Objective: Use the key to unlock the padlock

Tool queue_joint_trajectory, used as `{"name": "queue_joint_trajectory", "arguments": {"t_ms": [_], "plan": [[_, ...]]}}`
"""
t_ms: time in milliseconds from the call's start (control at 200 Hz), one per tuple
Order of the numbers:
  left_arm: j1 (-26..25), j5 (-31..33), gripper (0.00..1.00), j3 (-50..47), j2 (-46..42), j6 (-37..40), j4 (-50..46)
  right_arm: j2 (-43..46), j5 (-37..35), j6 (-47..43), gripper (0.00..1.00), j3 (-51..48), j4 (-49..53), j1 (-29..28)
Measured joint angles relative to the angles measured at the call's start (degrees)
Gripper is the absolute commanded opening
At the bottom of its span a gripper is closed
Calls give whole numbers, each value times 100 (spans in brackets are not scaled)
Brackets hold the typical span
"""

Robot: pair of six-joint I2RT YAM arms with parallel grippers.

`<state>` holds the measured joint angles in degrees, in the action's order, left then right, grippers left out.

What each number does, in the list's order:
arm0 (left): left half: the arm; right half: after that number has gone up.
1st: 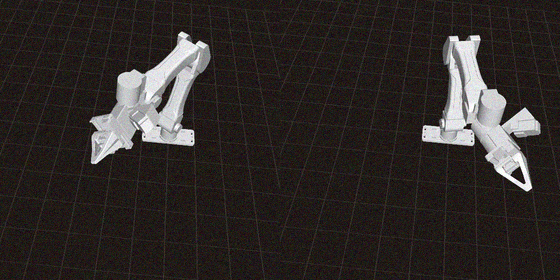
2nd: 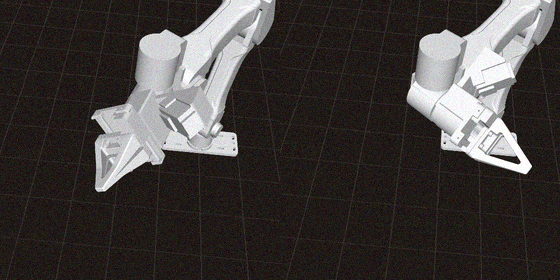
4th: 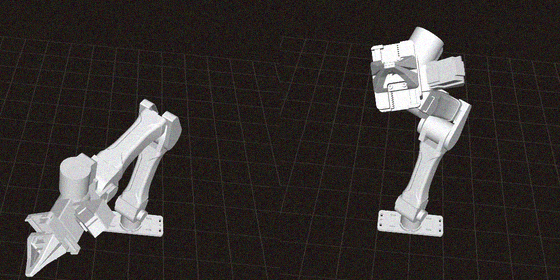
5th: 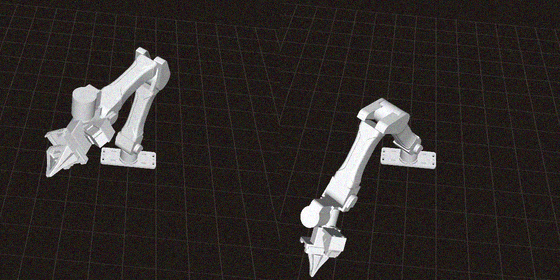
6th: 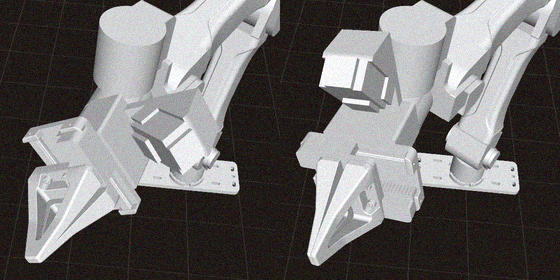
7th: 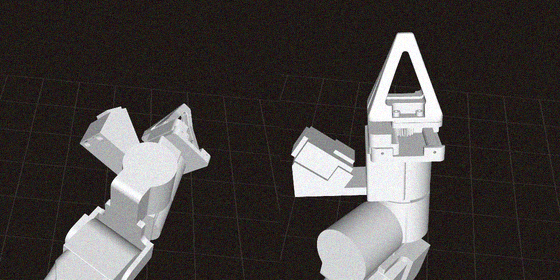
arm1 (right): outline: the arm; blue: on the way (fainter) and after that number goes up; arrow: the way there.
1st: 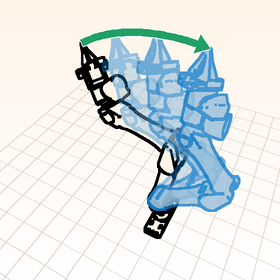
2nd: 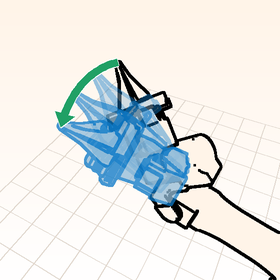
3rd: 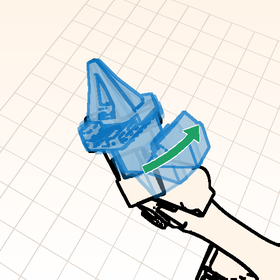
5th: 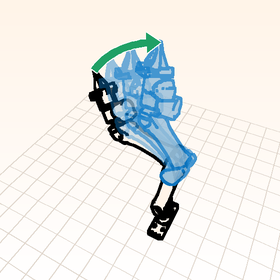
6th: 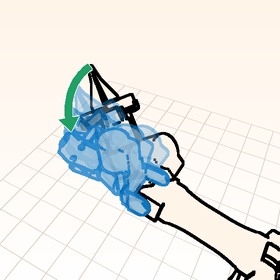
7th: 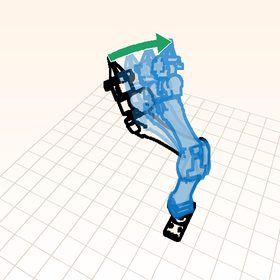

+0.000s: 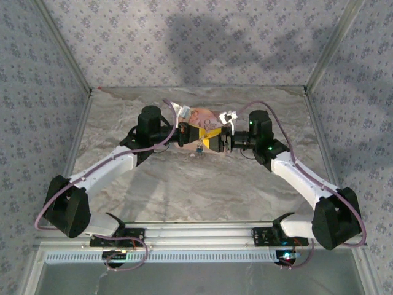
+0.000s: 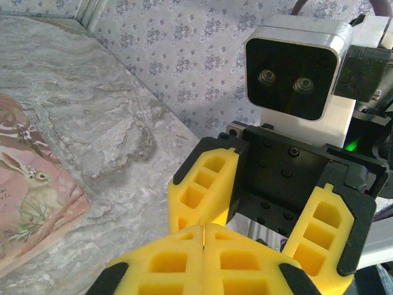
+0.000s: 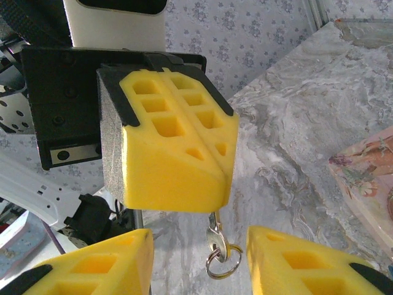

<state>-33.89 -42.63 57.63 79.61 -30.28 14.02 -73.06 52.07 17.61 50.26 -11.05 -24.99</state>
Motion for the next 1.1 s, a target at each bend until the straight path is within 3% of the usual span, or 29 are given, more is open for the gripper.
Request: {"name": "queue_joint_trajectory", "arguments": {"t_ms": [360,869,1099], "plan": [[0,70,0,0,0,0,2,-68,31,55,38,0,-13,-24],[0,140,0,-2,-11,0,9,-162,-33,199,11,-11,-42,20],[-28,201,0,-24,-11,0,28,-98,-44,216,8,-96,-46,96]]}}
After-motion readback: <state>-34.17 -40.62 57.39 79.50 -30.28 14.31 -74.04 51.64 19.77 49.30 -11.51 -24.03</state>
